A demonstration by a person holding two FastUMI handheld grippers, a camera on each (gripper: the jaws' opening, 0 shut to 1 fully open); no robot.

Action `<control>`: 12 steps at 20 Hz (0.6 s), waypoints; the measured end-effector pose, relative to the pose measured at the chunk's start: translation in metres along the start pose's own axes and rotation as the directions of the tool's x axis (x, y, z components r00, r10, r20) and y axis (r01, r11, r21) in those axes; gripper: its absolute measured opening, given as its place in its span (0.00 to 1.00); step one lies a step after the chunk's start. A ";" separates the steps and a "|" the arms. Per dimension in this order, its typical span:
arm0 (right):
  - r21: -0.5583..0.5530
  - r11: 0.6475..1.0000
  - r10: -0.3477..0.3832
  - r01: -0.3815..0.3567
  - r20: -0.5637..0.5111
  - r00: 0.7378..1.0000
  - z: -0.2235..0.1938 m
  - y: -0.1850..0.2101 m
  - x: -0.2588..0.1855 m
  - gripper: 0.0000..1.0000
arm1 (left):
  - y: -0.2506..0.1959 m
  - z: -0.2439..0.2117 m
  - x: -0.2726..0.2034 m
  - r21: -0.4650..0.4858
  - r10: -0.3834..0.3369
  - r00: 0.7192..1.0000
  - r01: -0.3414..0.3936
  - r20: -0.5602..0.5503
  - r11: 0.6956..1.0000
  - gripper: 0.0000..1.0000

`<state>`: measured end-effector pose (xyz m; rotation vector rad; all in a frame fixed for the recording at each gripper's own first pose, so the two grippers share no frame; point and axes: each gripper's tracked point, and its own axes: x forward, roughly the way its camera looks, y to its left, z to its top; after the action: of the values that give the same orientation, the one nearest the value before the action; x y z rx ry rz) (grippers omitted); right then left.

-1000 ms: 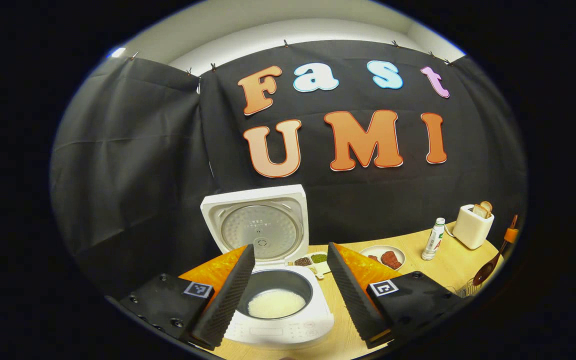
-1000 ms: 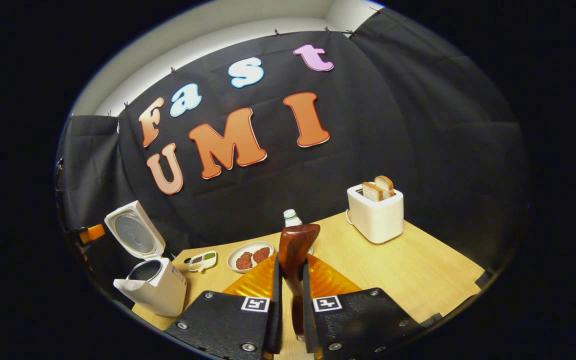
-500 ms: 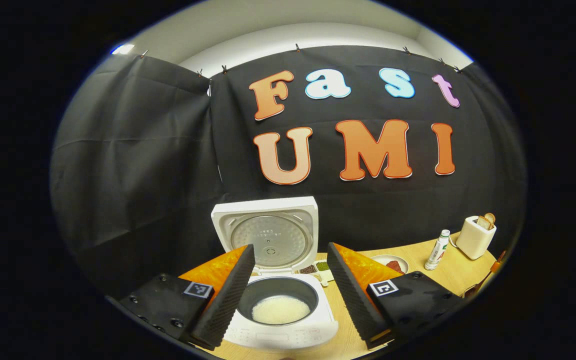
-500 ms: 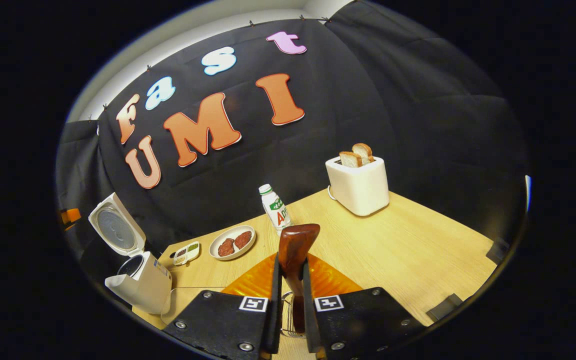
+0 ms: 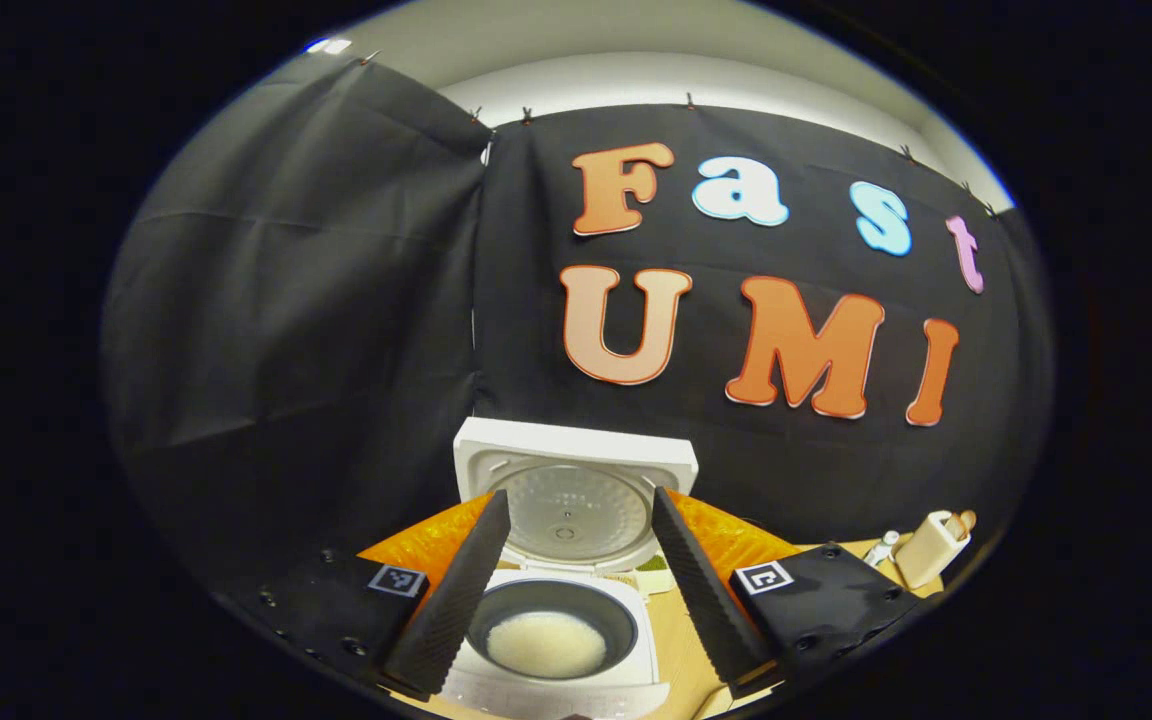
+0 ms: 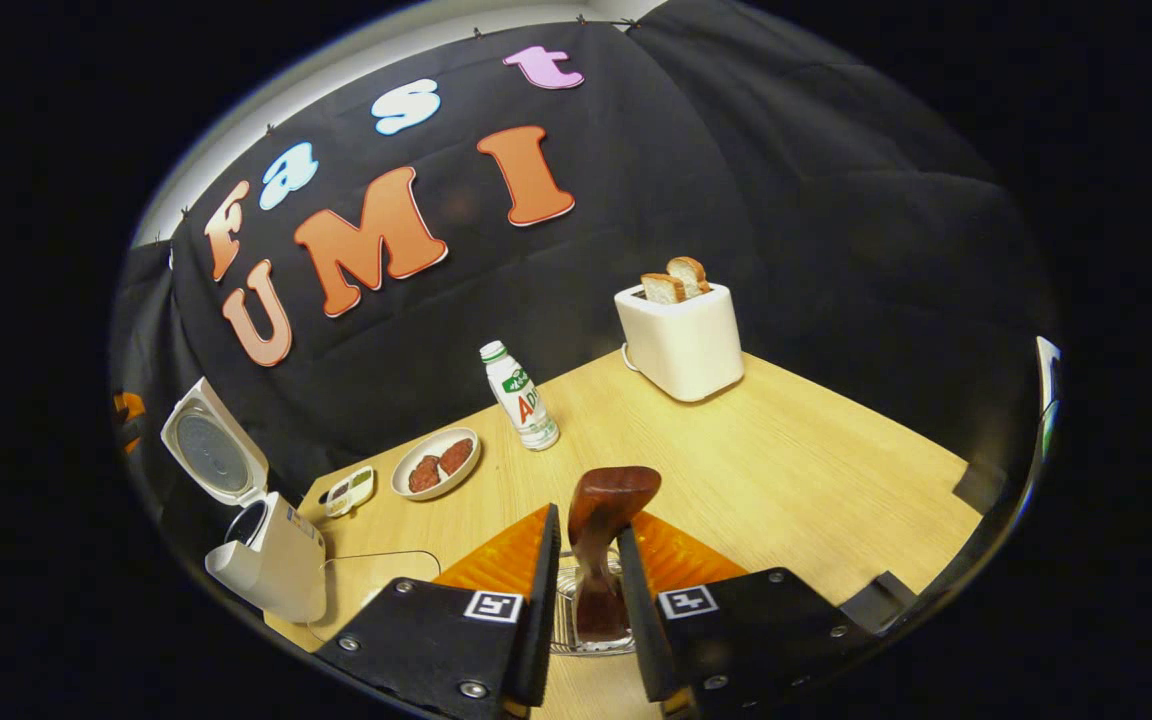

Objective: Close the left gripper, press the button to open the rice cooker; take a wooden spoon from the chopstick holder with the right hand, scoop a spoonful of rice and pour it into the rice cooker, then put the wooden spoon back into the chopstick holder.

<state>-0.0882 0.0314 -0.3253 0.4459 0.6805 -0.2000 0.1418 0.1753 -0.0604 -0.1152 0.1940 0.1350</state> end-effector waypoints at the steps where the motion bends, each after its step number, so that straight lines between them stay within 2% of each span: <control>1: -0.007 1.000 -0.011 0.011 -0.006 1.000 0.004 -0.003 -0.002 0.40 | 0.008 0.013 0.009 -0.009 0.015 1.000 -0.015 0.008 1.000 0.95; 2: -0.015 1.000 -0.023 0.023 0.000 1.000 0.010 -0.007 -0.006 0.53 | 0.012 0.024 0.019 -0.006 0.018 1.000 -0.018 0.016 1.000 0.94; 4: -0.037 0.998 -0.045 0.045 0.016 0.999 0.020 -0.014 -0.017 0.68 | 0.017 0.040 0.040 -0.004 0.025 0.999 -0.025 0.021 1.000 0.95; 5: -0.051 0.997 -0.052 0.053 0.031 0.998 0.027 -0.015 -0.023 0.70 | 0.017 0.045 0.052 -0.006 0.025 0.999 -0.025 0.019 1.000 1.00; 6: -0.065 0.996 -0.053 0.056 0.047 0.998 0.034 -0.016 -0.030 0.74 | 0.020 0.049 0.065 -0.010 0.034 0.999 -0.034 0.008 0.999 0.97; 9: -0.112 0.991 -0.065 0.076 0.093 0.993 0.059 -0.019 -0.057 0.81 | 0.024 0.063 0.099 0.000 0.046 0.999 -0.046 -0.012 0.999 1.00; 10: -0.127 0.988 -0.070 0.084 0.114 0.991 0.069 -0.020 -0.066 0.82 | 0.023 0.064 0.109 0.020 0.054 0.998 -0.053 -0.024 0.998 0.94; 12: -0.151 0.982 -0.086 0.110 0.161 0.983 0.090 -0.022 -0.086 0.87 | 0.015 0.062 0.135 0.052 0.039 0.998 -0.037 -0.044 0.998 0.97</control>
<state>-0.1101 -0.0264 -0.2153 0.2404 0.5625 -0.2683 0.2819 0.2143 -0.0286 -0.0638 0.2448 0.1654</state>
